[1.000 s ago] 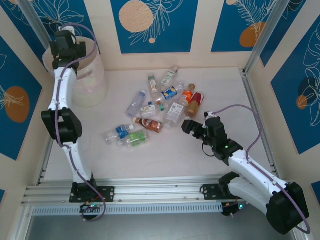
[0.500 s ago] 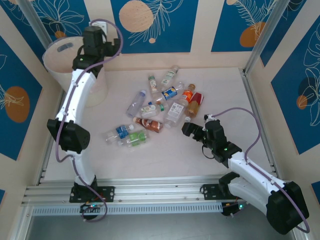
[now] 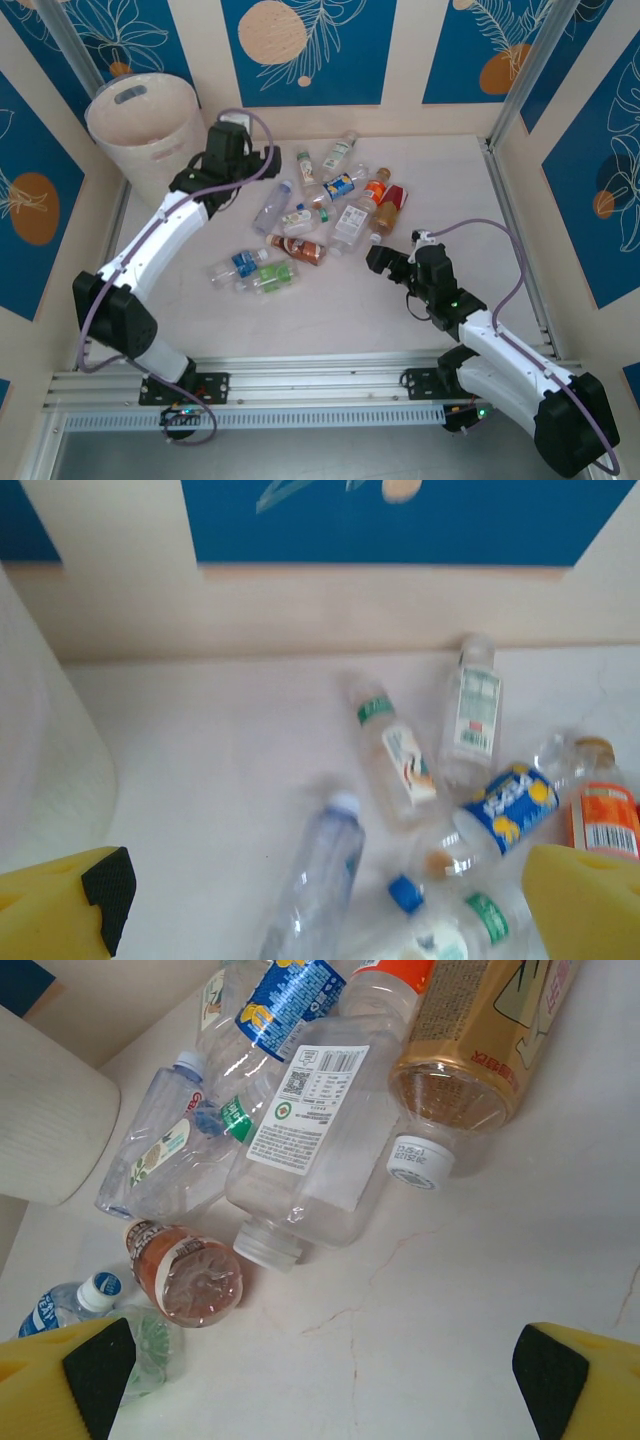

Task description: Put the plastic bottles in the bin

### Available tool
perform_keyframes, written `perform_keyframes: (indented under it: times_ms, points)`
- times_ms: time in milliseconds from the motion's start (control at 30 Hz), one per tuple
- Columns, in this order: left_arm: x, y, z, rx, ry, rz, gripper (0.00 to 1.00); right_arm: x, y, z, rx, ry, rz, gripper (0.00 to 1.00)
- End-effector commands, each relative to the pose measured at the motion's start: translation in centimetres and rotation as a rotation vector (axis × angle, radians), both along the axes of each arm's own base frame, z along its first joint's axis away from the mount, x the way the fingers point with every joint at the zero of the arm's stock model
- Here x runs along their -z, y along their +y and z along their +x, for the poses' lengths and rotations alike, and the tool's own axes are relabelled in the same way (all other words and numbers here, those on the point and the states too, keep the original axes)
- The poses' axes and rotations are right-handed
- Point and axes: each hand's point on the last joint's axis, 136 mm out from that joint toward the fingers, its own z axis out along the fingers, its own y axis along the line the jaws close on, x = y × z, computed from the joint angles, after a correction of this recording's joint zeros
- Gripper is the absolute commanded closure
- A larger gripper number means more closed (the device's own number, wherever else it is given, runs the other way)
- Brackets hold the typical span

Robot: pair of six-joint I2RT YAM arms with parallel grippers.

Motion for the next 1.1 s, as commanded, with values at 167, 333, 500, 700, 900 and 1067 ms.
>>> perform_keyframes:
  times_ms: [167,333,500,700,900,1067]
  points:
    - [8.6,2.7,-8.3,0.311,0.322,0.437,0.0,-0.6,-0.8,0.4,0.017,-0.04,-0.028,0.01]
    - [11.8,5.5,-10.8,0.352,0.529,0.637,0.0,-0.6,-0.8,0.2,0.011,-0.019,-0.03,0.01]
    - [14.8,7.1,-15.1,0.531,0.784,0.768,0.0,-0.4,-1.4,-0.3,0.03,-0.021,-0.031,0.01]
    - [17.1,6.6,-16.1,0.687,0.739,0.775,0.0,0.1,-2.0,-0.6,0.045,-0.031,-0.036,0.01]
    - [19.8,7.8,-15.6,0.725,0.773,0.885,0.0,0.7,-2.3,-0.8,0.041,-0.016,-0.057,0.01]
    - [21.4,8.3,-14.0,0.717,0.774,0.875,0.07,0.9,-2.4,-0.8,0.047,-0.019,-0.052,0.01]
